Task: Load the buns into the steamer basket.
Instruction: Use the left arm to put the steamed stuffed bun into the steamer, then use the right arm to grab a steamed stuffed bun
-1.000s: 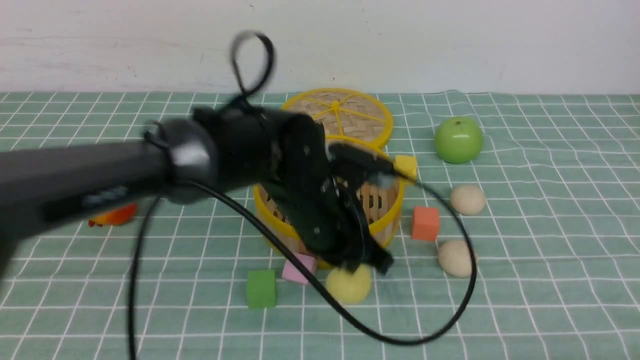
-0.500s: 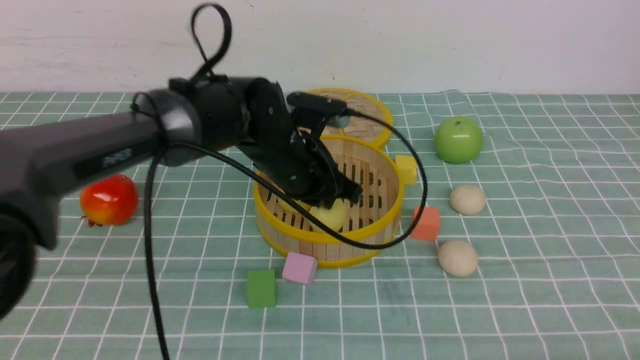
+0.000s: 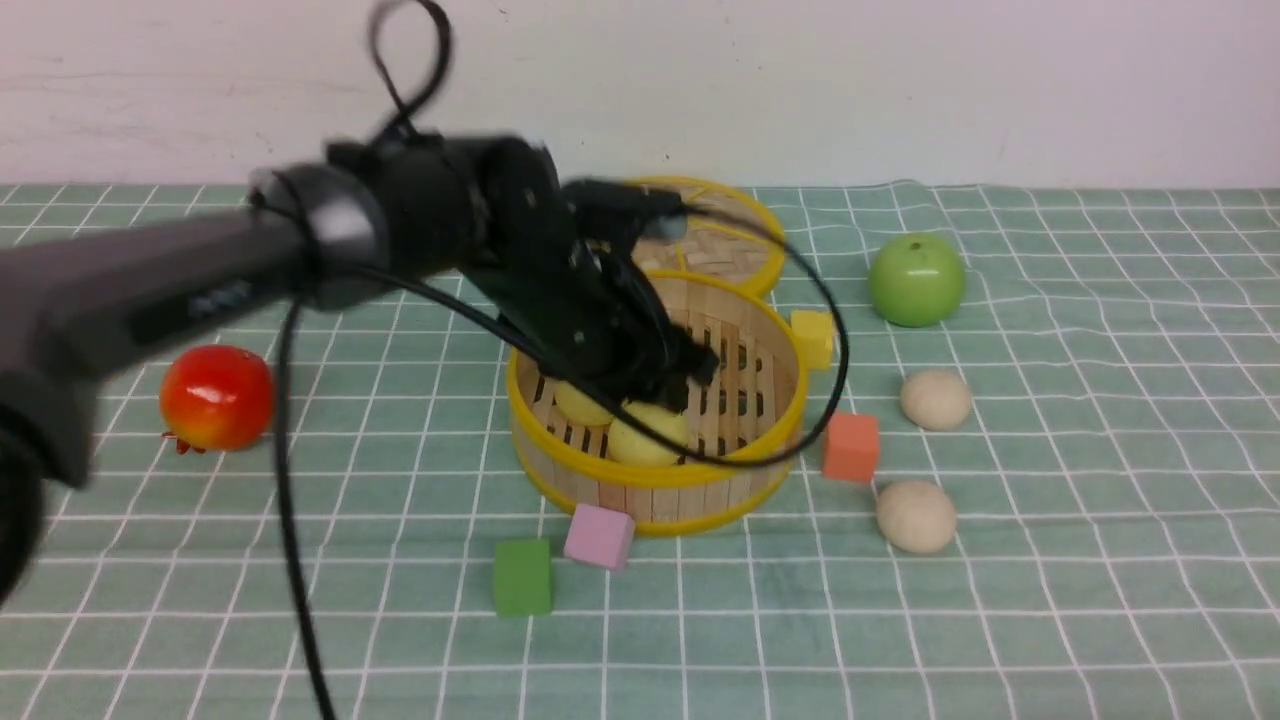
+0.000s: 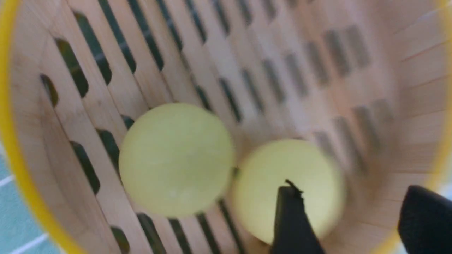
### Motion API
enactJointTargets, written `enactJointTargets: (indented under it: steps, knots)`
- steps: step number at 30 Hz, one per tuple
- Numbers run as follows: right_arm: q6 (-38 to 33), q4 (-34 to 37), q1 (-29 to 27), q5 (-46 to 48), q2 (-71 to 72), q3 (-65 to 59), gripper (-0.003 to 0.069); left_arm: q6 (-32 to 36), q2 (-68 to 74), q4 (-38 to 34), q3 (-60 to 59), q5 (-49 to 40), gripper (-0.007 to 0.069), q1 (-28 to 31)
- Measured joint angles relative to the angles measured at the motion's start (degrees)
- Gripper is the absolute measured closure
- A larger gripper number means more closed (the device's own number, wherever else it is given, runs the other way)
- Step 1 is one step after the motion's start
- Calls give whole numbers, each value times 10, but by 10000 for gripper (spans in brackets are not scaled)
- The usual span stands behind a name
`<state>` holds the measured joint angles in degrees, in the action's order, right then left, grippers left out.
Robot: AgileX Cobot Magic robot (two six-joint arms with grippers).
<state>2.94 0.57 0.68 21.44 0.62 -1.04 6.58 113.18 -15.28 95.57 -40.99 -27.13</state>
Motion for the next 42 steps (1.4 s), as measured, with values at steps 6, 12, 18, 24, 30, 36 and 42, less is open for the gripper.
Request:
enactJointTargets:
  steps: [6,12,18,24,30,36,42]
  knots:
    - [0,0,0,0,0,0,419,-1,-161,-17,-15,-35,463,0]
    - [0,0,0,0,0,0,419,38,-338,-43,-161,-14,638,0]
    - [0,0,0,0,0,0,419,42,-551,-59,-414,90,638,0]
    - [0,0,0,0,0,0,419,42,-707,-77,-603,203,638,0]
    - [0,0,0,0,0,0,419,42,-847,-145,-763,346,638,0]
    - [0,0,0,0,0,0,419,44,-881,-158,-818,419,638,0]
    - [0,-1,0,-2,0,0,419,40,-881,-171,-819,402,638,0]
